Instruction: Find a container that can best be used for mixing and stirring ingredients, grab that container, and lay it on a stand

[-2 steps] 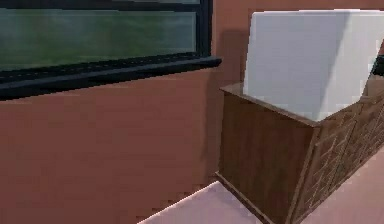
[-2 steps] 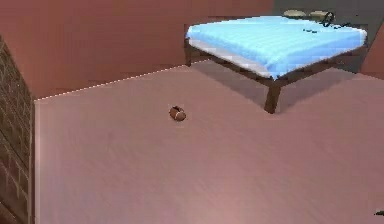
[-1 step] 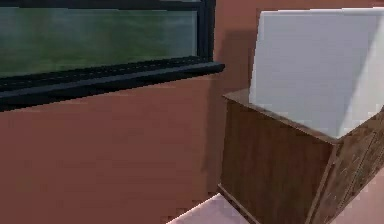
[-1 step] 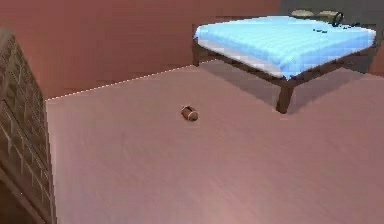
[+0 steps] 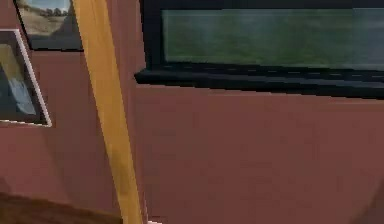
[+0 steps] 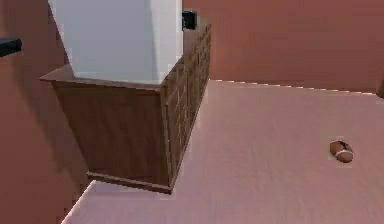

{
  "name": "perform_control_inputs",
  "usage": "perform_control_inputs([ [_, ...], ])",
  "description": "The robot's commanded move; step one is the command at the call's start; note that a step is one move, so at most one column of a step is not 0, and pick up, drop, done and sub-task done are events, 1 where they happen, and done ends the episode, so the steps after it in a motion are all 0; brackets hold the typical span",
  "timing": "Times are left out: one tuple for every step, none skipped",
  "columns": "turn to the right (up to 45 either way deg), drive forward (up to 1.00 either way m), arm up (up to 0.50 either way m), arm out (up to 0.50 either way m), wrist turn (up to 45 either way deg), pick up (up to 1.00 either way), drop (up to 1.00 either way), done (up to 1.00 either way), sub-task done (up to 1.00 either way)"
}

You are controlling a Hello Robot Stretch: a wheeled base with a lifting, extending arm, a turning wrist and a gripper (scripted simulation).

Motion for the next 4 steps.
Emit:
perform_control_inputs([
  [-27.0,0.00,0.00,0.00,0.0,0.00,0.00,0.00,0.00],
  [0.0,0.40,0.00,0.00,0.0,0.00,0.00,0.00,0.00],
  [-45.0,0.00,0.00,0.00,0.0,0.00,0.00,0.00,0.00],
  [-6.0,0.00,0.00,0.00,0.0,0.00,0.00,0.00,0.00],
])
